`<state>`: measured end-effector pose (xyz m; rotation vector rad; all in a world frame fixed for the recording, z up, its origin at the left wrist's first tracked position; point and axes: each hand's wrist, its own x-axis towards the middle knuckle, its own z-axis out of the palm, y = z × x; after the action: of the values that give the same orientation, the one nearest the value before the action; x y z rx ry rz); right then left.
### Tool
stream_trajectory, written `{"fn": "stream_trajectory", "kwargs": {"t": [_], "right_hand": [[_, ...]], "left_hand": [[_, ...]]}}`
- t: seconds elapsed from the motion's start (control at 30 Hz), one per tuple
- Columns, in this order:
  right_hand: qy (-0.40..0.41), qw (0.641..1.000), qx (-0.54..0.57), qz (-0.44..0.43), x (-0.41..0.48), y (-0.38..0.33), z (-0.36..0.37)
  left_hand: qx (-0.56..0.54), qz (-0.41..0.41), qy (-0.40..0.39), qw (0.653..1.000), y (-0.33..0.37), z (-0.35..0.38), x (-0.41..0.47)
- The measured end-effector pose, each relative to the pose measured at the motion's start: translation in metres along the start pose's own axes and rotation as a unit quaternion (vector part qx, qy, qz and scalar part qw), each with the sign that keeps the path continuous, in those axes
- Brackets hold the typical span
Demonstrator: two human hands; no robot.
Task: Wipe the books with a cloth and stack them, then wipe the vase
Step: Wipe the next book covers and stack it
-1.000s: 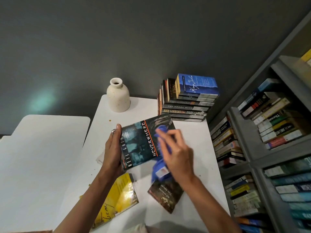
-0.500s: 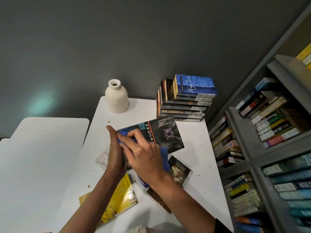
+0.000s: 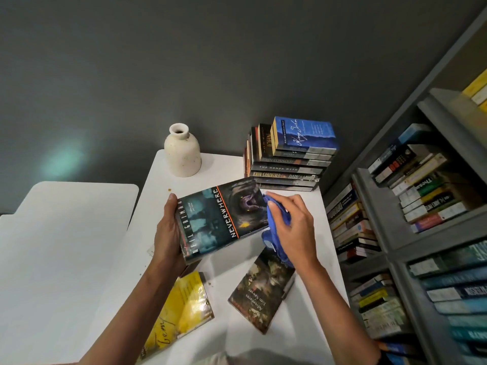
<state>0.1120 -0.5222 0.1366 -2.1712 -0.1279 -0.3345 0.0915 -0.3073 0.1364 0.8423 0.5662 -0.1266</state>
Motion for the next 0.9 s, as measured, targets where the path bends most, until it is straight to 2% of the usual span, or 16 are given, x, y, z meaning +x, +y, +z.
{"fn": "stream_trajectory", "kwargs": {"t": [0.07,0.17,0.33,0.47,0.6,0.67,0.77,0.83,0.9], "right_hand": [[-0.086,0.994,0.070,-0.010,-0.002,-0.001,-0.011],[-0.212,0.977,0.037,-0.015,0.003,-0.005,-0.026],[-0.229,0.973,-0.007,-0.026,0.016,-0.011,-0.037],[-0.280,0.956,-0.077,-0.045,0.027,-0.016,-0.043],[-0.264,0.963,-0.048,-0.042,0.035,-0.017,-0.043],[-0.264,0.964,-0.028,-0.029,0.040,-0.014,-0.046],[-0.263,0.965,0.009,0.006,0.046,-0.007,-0.051],[-0.265,0.962,0.066,0.031,0.046,-0.002,-0.053],[-0.274,0.951,0.136,0.052,0.044,0.002,-0.055]], "left_hand": [[-0.001,-0.036,0.012,0.999,0.000,-0.004,0.003],[0.014,-0.095,-0.004,0.995,0.000,-0.004,0.004],[0.023,-0.145,-0.004,0.989,0.002,-0.006,0.009],[0.037,-0.184,0.000,0.982,0.006,-0.009,0.008],[0.033,-0.200,-0.031,0.979,0.010,-0.009,0.004],[0.052,-0.178,-0.046,0.982,0.009,-0.011,0.006],[0.140,-0.126,-0.069,0.980,0.002,-0.010,0.003],[0.201,-0.040,-0.072,0.976,-0.003,-0.010,0.002],[0.278,0.093,-0.048,0.955,-0.008,-0.010,0.001]]}}
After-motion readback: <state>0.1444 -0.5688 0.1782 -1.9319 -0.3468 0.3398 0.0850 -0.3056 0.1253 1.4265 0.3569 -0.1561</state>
